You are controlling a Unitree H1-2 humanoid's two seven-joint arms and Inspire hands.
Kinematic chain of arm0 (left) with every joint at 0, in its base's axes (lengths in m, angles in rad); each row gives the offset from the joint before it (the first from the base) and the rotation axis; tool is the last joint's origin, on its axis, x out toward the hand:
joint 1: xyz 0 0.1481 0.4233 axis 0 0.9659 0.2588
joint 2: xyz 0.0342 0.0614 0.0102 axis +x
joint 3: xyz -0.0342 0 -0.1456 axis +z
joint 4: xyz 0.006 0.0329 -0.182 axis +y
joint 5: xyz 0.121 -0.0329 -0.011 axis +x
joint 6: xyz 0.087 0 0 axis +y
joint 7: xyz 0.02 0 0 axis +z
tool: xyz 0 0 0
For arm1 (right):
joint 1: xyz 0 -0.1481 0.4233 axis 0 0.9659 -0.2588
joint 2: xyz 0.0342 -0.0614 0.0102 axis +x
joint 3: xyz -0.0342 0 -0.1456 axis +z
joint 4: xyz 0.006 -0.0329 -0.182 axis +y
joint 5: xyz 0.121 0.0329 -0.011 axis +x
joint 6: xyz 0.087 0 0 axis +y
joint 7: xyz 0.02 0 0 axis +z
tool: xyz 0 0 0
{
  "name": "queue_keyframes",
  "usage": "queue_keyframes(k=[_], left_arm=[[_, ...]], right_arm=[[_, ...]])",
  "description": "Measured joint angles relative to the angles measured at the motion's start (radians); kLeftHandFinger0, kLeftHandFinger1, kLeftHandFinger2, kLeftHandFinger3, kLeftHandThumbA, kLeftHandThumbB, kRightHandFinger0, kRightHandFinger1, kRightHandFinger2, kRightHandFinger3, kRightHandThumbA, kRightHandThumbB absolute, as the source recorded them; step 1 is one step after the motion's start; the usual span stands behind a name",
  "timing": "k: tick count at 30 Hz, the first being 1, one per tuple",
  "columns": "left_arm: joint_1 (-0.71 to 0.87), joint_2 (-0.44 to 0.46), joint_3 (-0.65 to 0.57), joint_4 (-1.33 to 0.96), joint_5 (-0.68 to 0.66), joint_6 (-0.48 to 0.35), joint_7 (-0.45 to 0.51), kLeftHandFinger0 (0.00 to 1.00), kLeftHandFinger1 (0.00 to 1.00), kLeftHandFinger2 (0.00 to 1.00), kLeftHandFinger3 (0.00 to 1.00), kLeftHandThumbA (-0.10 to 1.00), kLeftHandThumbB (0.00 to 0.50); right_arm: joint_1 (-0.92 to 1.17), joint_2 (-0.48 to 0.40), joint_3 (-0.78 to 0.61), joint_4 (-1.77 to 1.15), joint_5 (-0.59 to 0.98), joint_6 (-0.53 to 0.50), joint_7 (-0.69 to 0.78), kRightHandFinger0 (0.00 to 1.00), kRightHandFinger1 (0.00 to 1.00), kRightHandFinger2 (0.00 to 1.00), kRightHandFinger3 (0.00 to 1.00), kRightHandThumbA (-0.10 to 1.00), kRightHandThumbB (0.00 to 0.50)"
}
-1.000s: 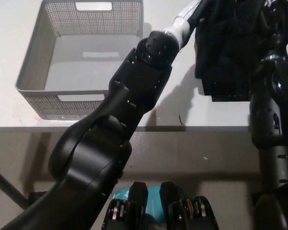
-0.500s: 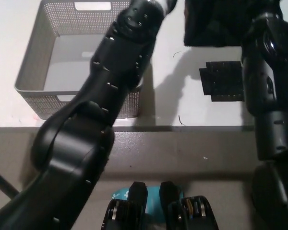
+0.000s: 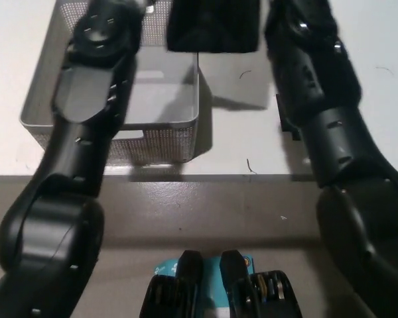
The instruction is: Use both hands to pick up a lunch bag on the right hand side and place it into a container on the left hand side
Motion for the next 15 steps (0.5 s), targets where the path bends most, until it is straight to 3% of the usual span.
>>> queue_keyframes(k=[2,4,7,9,11,15], left_arm=[[0.027,0.015,0.015,-0.054,-0.002,0.017,0.001,1.00,1.00,1.00,1.00,1.00,0.216],[0.061,0.033,0.034,-0.124,-0.004,0.036,0.002,1.00,1.00,1.00,1.00,1.00,0.240],[0.115,0.050,0.074,-0.218,-0.013,0.069,0.008,1.00,1.00,1.00,1.00,1.00,0.234],[0.149,0.057,0.100,-0.292,-0.016,0.091,0.016,1.00,1.00,1.00,1.00,1.00,0.234],[0.169,0.062,0.120,-0.350,-0.015,0.113,0.026,1.00,1.00,1.00,1.00,1.00,0.188],[0.209,0.086,0.145,-0.468,-0.012,0.156,0.050,1.00,1.00,1.00,1.00,1.00,0.156]], right_arm=[[-0.014,0.019,0.009,0.037,-0.002,0.000,0.002,1.00,1.00,1.00,1.00,1.00,0.180],[-0.028,0.043,0.024,0.073,-0.008,-0.003,0.005,1.00,1.00,1.00,1.00,1.00,0.173],[-0.060,0.073,0.048,0.111,-0.017,-0.017,0.010,1.00,1.00,1.00,1.00,1.00,0.197],[-0.085,0.094,0.056,0.137,-0.019,-0.019,0.017,1.00,1.00,1.00,1.00,1.00,0.186],[-0.105,0.118,0.058,0.155,-0.019,-0.019,0.027,1.00,1.00,1.00,1.00,1.00,0.148],[-0.143,0.162,0.066,0.196,-0.020,-0.046,0.055,1.00,1.00,1.00,1.00,1.00,0.131]])
